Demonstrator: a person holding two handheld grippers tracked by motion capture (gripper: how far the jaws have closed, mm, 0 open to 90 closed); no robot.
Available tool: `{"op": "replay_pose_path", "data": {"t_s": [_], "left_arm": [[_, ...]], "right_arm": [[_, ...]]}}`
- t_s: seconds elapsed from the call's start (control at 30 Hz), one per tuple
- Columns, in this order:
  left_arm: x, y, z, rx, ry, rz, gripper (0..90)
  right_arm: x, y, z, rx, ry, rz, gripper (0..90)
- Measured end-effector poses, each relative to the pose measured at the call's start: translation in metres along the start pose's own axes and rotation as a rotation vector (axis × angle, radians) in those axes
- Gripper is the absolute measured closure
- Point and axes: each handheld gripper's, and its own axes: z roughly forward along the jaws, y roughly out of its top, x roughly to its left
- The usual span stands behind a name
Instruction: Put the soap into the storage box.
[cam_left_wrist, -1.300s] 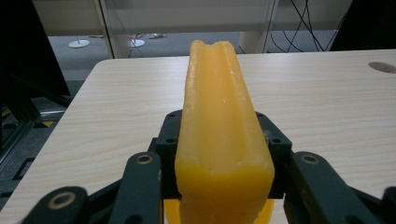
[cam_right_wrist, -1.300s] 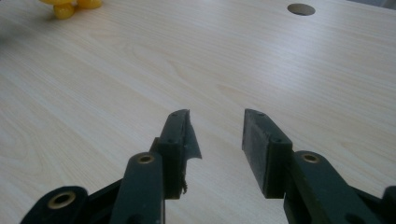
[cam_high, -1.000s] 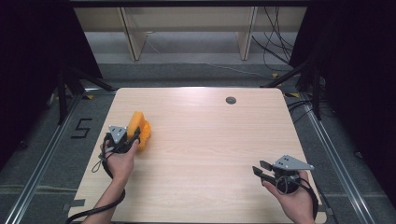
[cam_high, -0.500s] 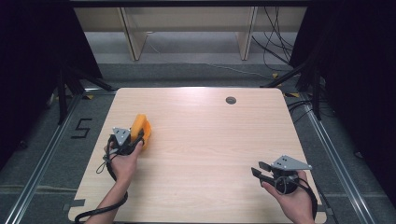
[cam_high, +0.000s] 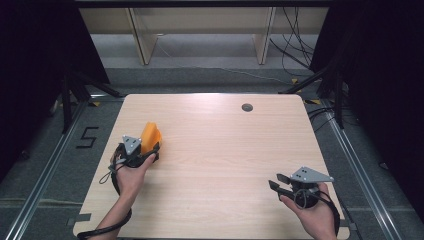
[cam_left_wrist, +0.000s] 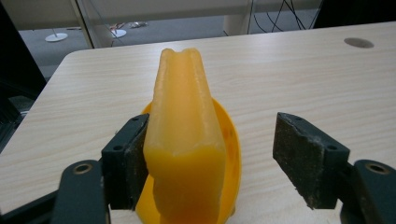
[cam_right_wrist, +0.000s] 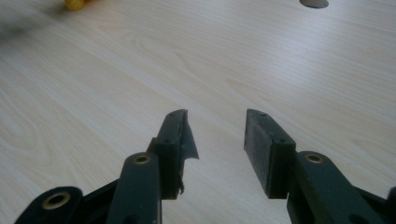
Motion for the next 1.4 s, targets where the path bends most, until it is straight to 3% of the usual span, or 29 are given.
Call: {"op": "replay_pose_path", "data": {"t_s": [0.03, 0.2, 0.3, 0.43, 0.47, 0.63, 0.67, 0.7, 0.73, 0.87, 0.97, 1.0, 1.17, 1.4], "left_arm": [[0.003, 0.0, -0.004, 0.01, -0.009, -0.008, 28.2], [0.007, 0.002, -0.019, 0.026, -0.038, 0.008, 26.0], [0.016, 0.001, -0.035, 0.022, -0.058, 0.029, 25.4], [0.027, -0.003, -0.052, 0.017, -0.067, 0.046, 25.0], [0.035, -0.007, -0.063, -0.001, -0.09, 0.05, 24.9], [0.045, -0.02, -0.083, -0.013, -0.129, 0.047, 24.3], [0.046, -0.026, -0.087, -0.011, -0.133, 0.047, 24.0], [0.047, -0.029, -0.091, -0.006, -0.135, 0.051, 23.9], [0.05, -0.037, -0.097, -0.008, -0.152, 0.041, 23.7], [0.054, -0.054, -0.109, -0.024, -0.173, 0.012, 25.5], [0.054, -0.06, -0.108, -0.026, -0.185, 0.006, 27.5], [0.054, -0.06, -0.108, -0.022, -0.181, 0.011, 27.9], [0.054, -0.061, -0.102, -0.061, -0.205, 0.024, 29.4], [0.052, -0.062, -0.1, -0.027, -0.232, 0.026, 30.2]], "right_arm": [[0.001, 0.0, -0.001, 0.011, 0.0, 0.022, 59.4], [0.002, 0.0, -0.001, 0.017, 0.005, 0.032, 59.2], [-0.001, 0.0, -0.001, 0.011, 0.005, 0.008, 58.9], [-0.001, 0.0, -0.001, 0.004, 0.002, 0.01, 58.7], [-0.001, 0.0, -0.001, 0.006, -0.003, 0.008, 58.7], [-0.003, -0.001, 0.0, 0.004, -0.004, 0.009, 58.4], [-0.001, -0.001, -0.001, 0.008, -0.003, 0.038, 58.2], [-0.002, -0.001, -0.001, 0.003, -0.009, 0.022, 58.1], [0.0, -0.001, -0.002, 0.006, -0.006, 0.05, 58.1], [-0.005, -0.002, 0.0, -0.006, -0.011, 0.022, 57.5], [-0.007, -0.002, 0.0, -0.008, -0.005, 0.023, 56.8], [-0.004, -0.002, -0.001, -0.005, -0.005, 0.052, 56.8], [-0.009, -0.002, 0.0, -0.031, -0.01, 0.03, 55.2], [-0.013, -0.004, 0.001, -0.043, -0.014, 0.026, 52.1]]}}
